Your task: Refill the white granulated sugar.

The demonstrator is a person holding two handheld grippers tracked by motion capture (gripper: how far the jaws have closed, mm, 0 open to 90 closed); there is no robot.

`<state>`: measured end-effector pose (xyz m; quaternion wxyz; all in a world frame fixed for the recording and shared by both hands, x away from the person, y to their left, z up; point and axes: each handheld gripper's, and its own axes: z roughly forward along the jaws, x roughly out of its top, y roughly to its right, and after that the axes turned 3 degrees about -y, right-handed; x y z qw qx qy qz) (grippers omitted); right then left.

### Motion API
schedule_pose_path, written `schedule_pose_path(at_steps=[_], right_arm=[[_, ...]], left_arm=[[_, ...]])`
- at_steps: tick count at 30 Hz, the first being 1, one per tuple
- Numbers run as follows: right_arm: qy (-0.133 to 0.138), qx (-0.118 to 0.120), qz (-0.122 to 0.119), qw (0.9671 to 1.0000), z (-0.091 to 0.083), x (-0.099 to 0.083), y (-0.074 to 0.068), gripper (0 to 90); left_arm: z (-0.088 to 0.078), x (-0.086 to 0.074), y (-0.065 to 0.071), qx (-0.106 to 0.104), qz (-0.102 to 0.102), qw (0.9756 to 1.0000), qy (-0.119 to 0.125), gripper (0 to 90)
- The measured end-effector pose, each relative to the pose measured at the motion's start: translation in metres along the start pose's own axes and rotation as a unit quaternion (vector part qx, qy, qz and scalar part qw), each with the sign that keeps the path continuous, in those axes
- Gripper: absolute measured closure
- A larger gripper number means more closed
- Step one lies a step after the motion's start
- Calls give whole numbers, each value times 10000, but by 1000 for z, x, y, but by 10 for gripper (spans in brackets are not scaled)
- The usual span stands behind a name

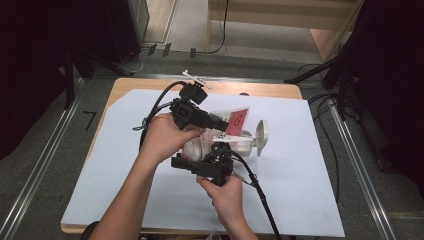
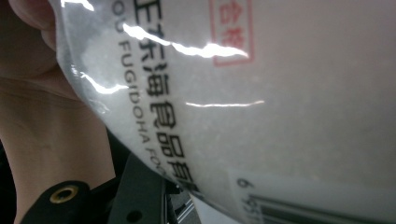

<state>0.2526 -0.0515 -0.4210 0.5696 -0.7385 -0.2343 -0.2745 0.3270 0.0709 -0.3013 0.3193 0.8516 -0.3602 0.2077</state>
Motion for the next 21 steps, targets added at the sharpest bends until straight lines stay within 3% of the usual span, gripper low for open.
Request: schedule_pose_path(at_steps=[10,21], right_arm=[[36,-1,-49,10000,0,1,1,631],[28,-199,-248,9995,-3,5,4,632]], left_arm=[[-1,1,2,46,71,10000,31,636],[1,1,1,52,234,9993,279,646]])
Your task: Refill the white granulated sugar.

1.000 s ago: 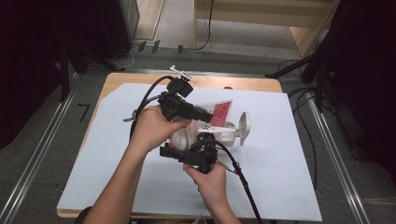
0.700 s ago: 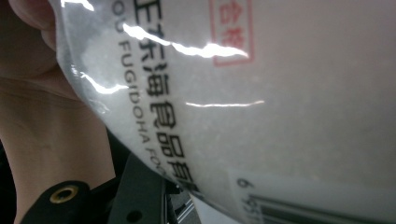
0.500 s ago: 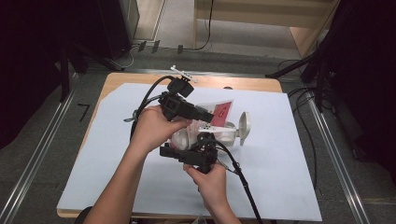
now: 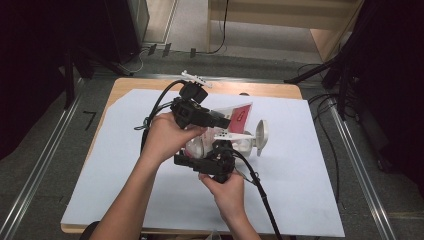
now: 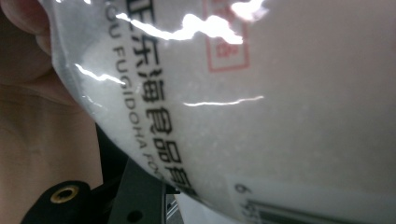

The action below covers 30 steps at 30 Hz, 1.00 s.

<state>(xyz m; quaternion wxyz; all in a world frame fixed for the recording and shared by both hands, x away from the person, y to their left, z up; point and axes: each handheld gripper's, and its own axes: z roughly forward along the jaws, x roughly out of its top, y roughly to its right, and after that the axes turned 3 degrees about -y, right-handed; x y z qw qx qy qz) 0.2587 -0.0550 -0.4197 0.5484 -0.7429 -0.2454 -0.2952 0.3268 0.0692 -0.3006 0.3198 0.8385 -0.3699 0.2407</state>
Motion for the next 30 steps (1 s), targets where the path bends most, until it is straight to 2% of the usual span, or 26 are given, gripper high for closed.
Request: schedule_pose_path(at_steps=[9,22,24,30], right_arm=[[25,-52,115,9999,-4,-1,9,632],[129,124,329,9993,-11,1,12,635],[151,247,431,9987,-11,1,13,637],[144,253,487,9984,-11,2,12,638]], left_arm=[[11,4,-4,-53,-34,10000,0,644],[16,12,-2,-80,-75,9999,-65,621],[15,12,-2,-74,-64,9999,-66,620],[14,12,-2,-100,-71,9999,-35,618]])
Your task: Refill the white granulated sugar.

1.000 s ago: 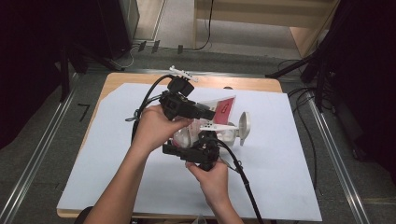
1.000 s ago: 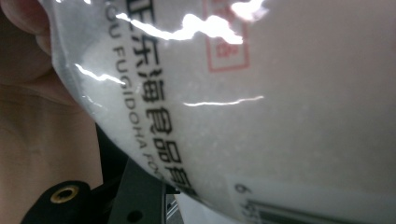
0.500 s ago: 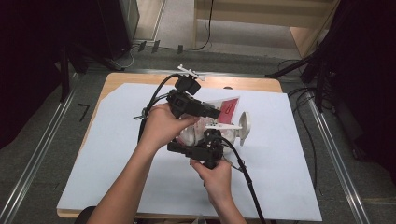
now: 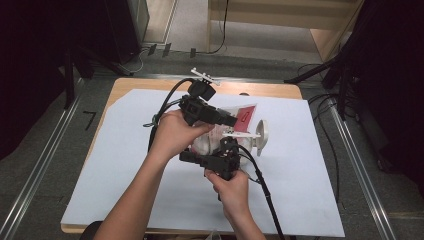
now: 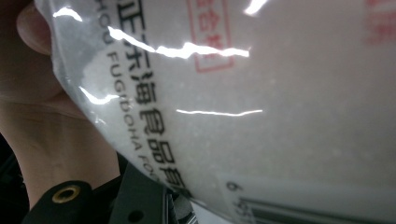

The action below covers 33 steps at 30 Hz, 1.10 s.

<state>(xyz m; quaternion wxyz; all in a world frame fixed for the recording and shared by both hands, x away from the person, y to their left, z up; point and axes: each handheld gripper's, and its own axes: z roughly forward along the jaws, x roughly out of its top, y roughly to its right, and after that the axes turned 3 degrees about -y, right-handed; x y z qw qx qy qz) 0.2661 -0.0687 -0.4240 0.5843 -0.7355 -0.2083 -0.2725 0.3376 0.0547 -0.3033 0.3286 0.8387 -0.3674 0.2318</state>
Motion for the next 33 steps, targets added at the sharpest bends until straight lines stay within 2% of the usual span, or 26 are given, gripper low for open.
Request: schedule_pose_path(at_steps=[9,14,23,33], right_arm=[[-31,77,-62,9999,1,2,2,638],[-36,32,-68,10000,0,2,-1,638],[-50,94,-40,9999,1,1,-2,638],[-46,39,-80,9999,0,1,-3,639]], left_arm=[[-1,-1,2,71,29,10000,59,610],[-3,-1,3,41,31,10000,71,604],[-4,-1,2,25,43,10000,36,595],[-4,-2,0,-21,-26,10000,13,584]])
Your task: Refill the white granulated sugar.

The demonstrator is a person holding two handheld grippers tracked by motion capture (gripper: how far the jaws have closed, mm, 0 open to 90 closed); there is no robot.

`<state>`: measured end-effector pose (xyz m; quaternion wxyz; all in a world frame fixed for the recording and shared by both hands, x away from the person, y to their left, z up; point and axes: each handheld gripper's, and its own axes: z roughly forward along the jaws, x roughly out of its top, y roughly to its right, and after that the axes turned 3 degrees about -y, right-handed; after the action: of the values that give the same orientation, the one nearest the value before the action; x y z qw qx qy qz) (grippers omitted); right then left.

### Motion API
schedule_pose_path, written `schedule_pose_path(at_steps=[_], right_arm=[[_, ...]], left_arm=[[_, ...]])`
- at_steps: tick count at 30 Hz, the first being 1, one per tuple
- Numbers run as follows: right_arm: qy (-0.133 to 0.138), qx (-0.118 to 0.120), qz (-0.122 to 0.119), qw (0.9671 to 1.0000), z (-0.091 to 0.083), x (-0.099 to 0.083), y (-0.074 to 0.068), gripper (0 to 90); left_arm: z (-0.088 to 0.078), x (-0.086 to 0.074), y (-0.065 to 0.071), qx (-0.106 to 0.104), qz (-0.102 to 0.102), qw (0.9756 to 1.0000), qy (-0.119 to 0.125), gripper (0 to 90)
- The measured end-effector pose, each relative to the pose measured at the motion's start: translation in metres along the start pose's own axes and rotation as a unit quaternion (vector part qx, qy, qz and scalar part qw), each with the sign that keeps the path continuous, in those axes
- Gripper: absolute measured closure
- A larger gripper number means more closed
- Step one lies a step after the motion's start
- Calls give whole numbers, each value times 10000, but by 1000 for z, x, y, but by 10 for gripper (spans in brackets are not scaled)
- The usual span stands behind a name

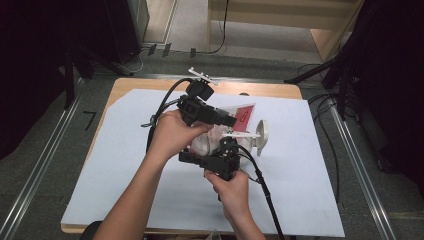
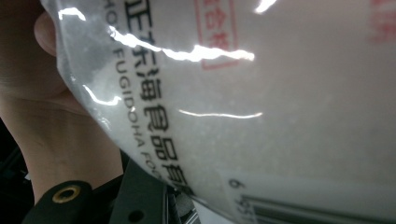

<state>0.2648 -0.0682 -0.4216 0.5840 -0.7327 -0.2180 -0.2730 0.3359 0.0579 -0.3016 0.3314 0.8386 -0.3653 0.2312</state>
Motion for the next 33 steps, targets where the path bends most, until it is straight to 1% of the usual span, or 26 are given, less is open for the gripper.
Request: schedule_pose_path(at_steps=[6,7,10,12,17,18,19,20,24,28,33], right_arm=[[29,44,45,10000,0,0,0,639],[62,57,14,10000,0,0,1,640],[82,56,41,9999,1,0,1,639],[81,49,47,9999,1,0,1,639],[82,50,94,9999,1,0,-2,639],[74,71,99,9999,1,0,-3,639],[78,68,100,9999,1,0,-4,639],[88,75,85,9999,1,0,-4,639],[95,92,82,9999,1,0,-6,638],[99,157,115,9998,3,0,-7,638],[83,149,128,9998,4,-1,-7,638]], left_arm=[[0,1,-1,-23,6,10000,-13,573],[0,2,-1,-19,14,10000,-27,573],[0,2,0,12,8,10000,-18,579],[0,2,1,23,41,10000,-37,583],[-2,1,2,24,55,10000,-14,588],[-3,2,4,63,53,10000,-53,588],[-3,2,4,43,46,10000,6,588],[-4,2,5,54,89,9999,-12,588],[-5,2,6,61,81,9999,-22,589],[-6,1,6,66,27,10000,-43,586],[-6,1,5,80,49,9999,-89,587]])
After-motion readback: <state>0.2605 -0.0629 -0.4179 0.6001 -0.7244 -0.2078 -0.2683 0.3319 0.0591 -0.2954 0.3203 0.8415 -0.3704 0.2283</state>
